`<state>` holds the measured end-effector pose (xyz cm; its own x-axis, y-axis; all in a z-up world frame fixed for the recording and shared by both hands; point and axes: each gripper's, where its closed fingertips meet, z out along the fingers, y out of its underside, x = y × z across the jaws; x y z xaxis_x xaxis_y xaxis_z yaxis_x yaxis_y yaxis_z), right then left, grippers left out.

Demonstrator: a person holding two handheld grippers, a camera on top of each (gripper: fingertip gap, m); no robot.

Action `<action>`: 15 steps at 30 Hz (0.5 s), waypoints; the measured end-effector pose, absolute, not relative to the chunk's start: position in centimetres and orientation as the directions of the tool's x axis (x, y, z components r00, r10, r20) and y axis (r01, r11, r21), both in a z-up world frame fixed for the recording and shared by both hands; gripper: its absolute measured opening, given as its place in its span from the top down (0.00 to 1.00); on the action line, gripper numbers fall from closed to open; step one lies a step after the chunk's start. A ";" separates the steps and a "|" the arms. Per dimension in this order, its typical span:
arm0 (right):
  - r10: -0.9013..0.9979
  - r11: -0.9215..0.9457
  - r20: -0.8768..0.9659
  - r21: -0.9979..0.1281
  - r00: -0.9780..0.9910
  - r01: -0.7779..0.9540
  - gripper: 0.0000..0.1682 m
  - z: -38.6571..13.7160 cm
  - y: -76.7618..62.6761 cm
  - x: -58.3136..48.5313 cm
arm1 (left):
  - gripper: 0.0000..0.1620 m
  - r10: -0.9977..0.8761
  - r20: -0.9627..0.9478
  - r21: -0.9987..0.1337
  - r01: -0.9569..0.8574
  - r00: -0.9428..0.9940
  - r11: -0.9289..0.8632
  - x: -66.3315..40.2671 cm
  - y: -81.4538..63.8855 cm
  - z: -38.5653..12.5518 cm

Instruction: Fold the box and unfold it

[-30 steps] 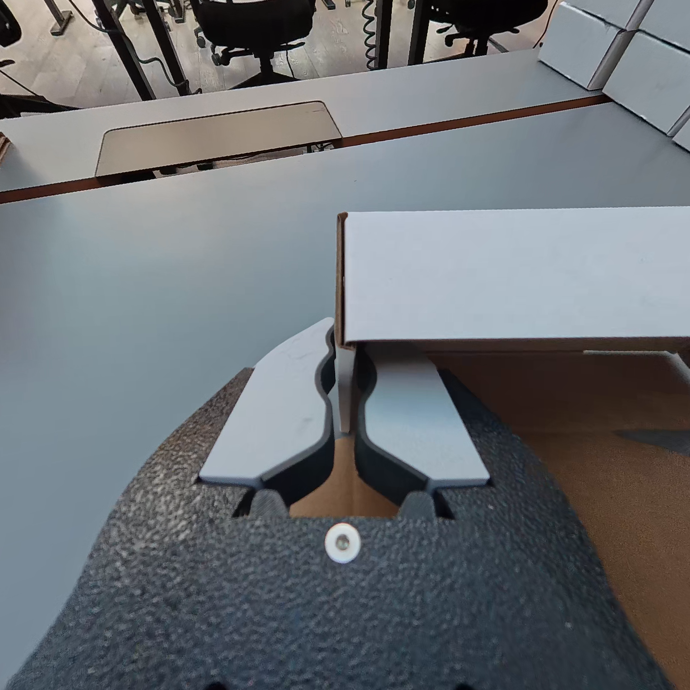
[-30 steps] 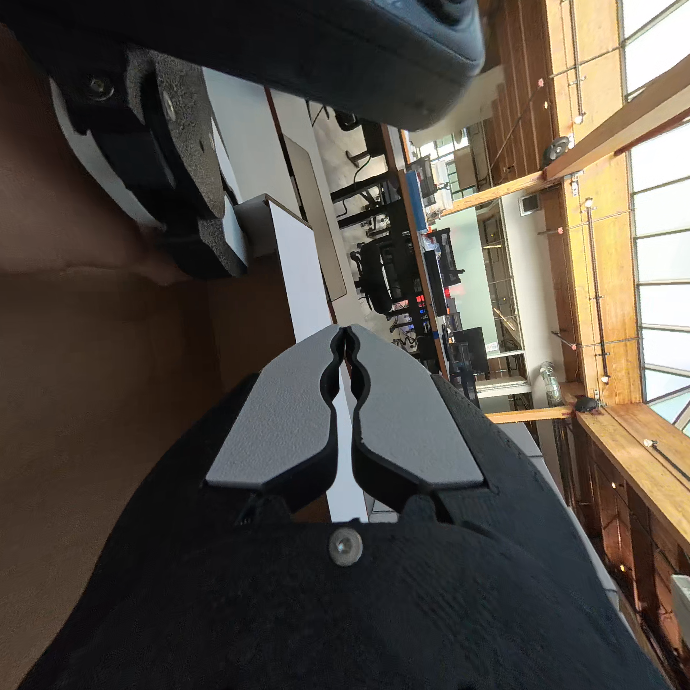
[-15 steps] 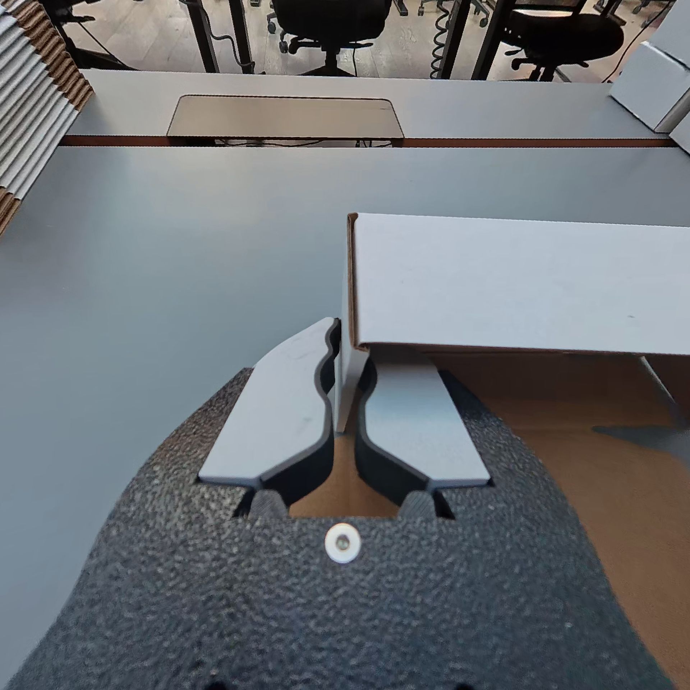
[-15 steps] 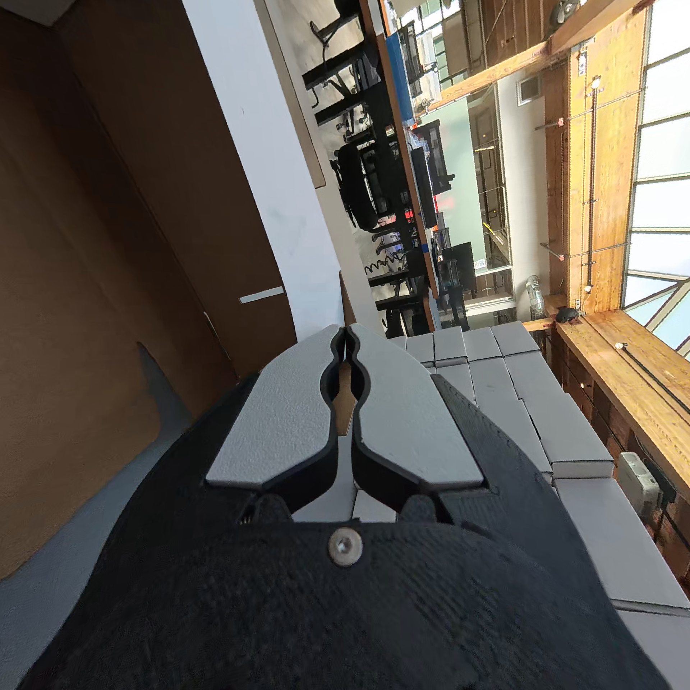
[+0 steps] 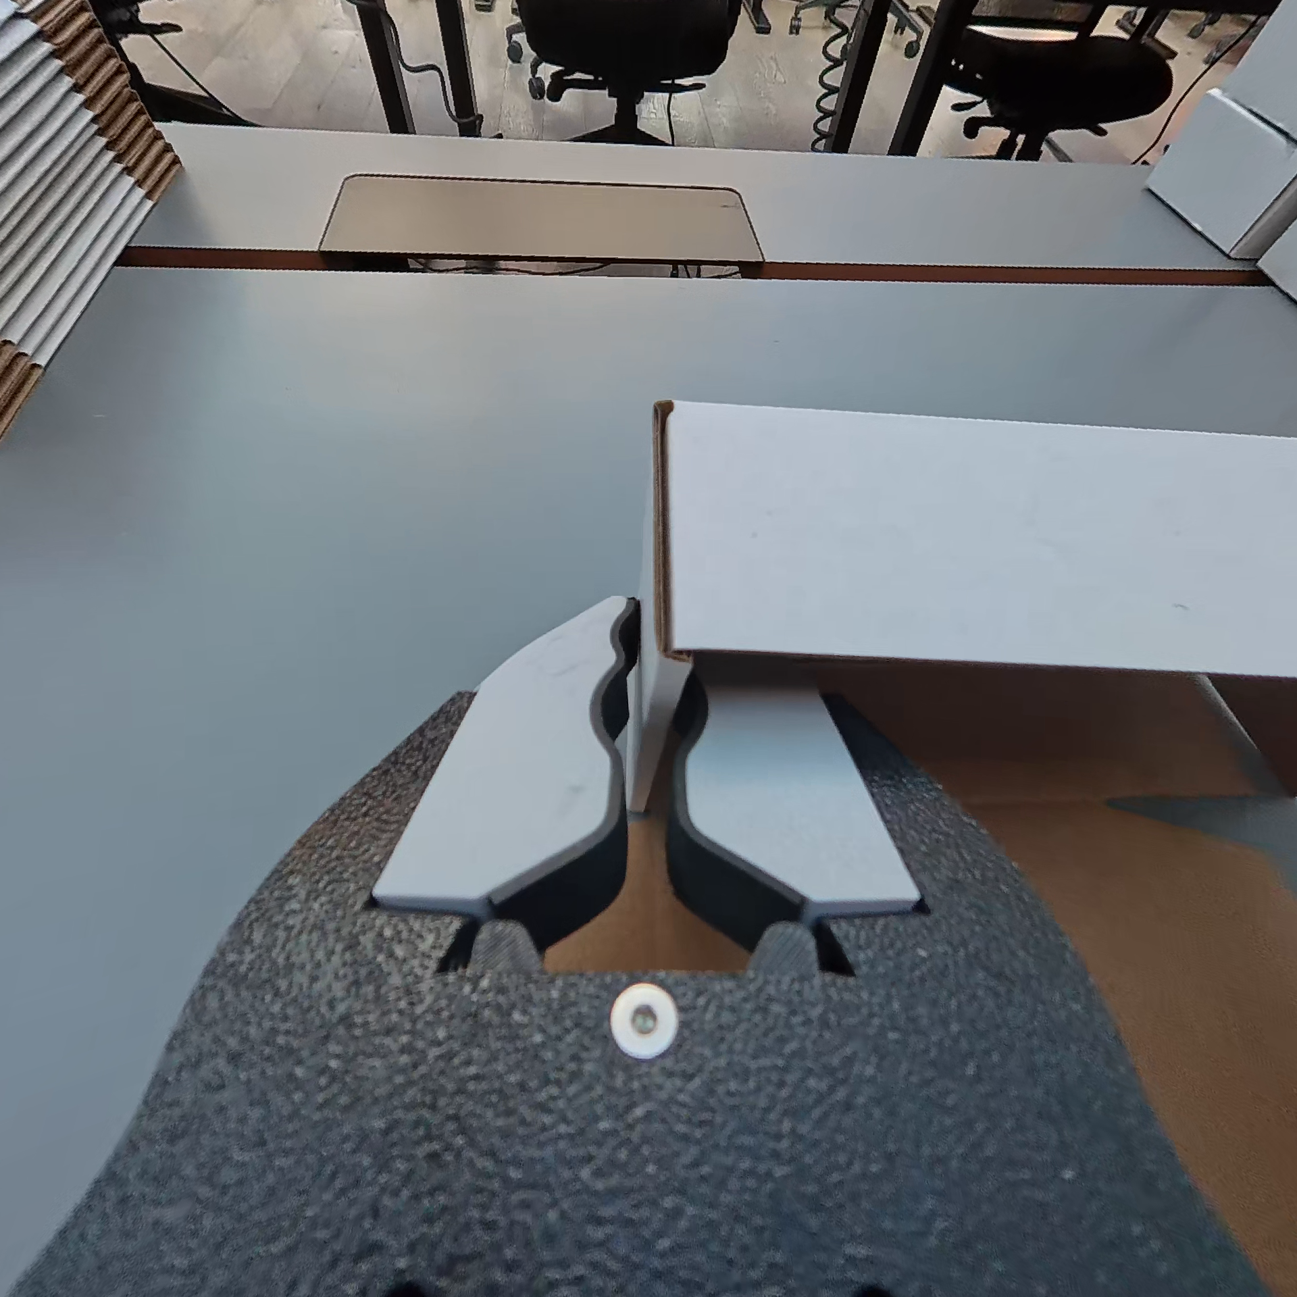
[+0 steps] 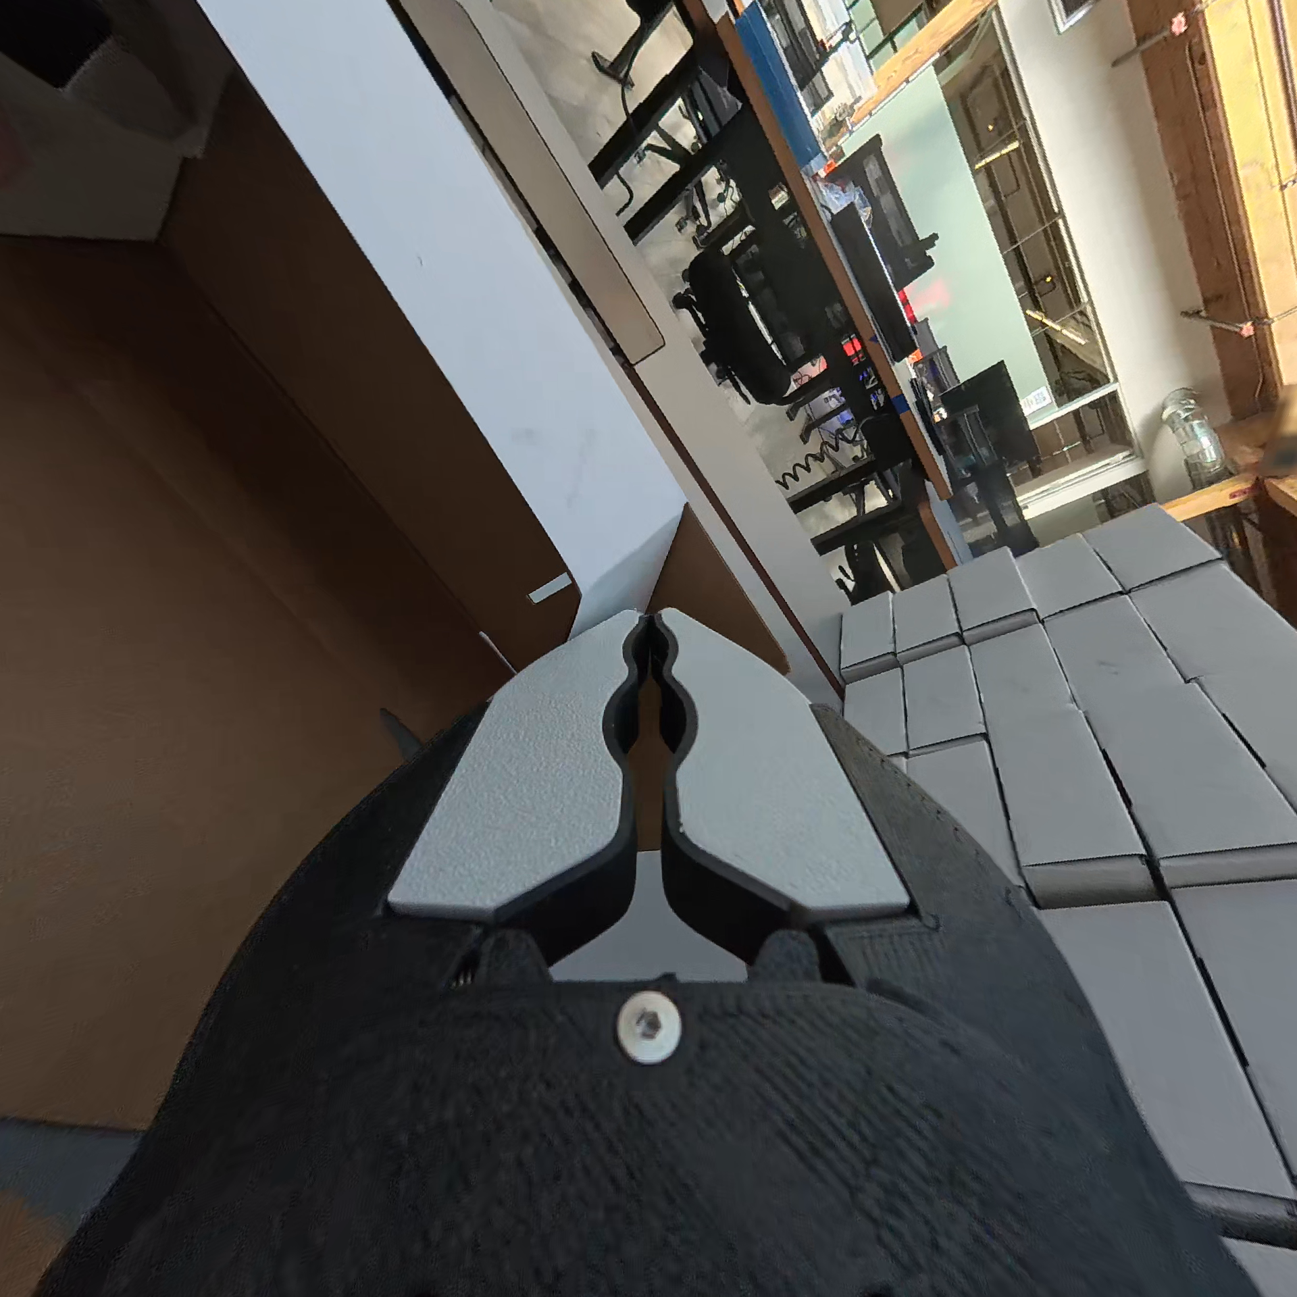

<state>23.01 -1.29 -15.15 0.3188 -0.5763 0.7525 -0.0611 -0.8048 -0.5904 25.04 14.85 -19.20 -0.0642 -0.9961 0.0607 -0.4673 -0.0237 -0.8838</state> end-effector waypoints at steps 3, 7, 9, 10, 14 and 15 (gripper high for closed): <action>-0.690 -0.701 0.633 -0.705 0.352 -0.107 1.00 -15.4 -1.3 23.2 | 0.96 -0.998 0.016 -0.885 -0.466 -0.054 0.011 25.0 14.9 -19.2; -0.863 -0.401 0.301 -0.897 0.406 -0.188 1.00 -15.9 -0.8 23.1 | 0.97 -0.995 -0.079 -0.882 -0.462 -0.058 0.097 25.0 14.9 -19.2; -0.891 -0.269 0.149 -0.934 0.428 -0.236 1.00 -16.2 -0.6 23.1 | 0.96 -0.991 -0.122 -0.876 -0.462 -0.063 0.137 24.8 14.9 -19.2; -0.896 -0.205 0.073 -0.943 0.437 -0.263 1.00 -16.3 -0.5 23.1 | 0.96 -0.988 -0.142 -0.874 -0.461 -0.064 0.156 24.8 14.9 -19.2; -0.849 0.039 -0.222 -0.931 0.480 -0.362 1.00 -15.8 0.9 22.6 | 0.95 -0.981 -0.184 -0.868 -0.457 -0.068 0.195 24.4 14.8 -19.3; -0.805 0.135 -0.335 -0.907 0.489 -0.399 1.00 -15.4 1.4 22.4 | 0.95 -0.980 -0.186 -0.868 -0.456 -0.070 0.198 24.4 14.7 -19.3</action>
<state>22.43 1.44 -15.40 0.4895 -0.8050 -0.3352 -0.3986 0.1354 -0.9071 24.36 14.75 -19.26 -0.0699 -0.9800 -0.1864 -0.4559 0.1976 -0.8678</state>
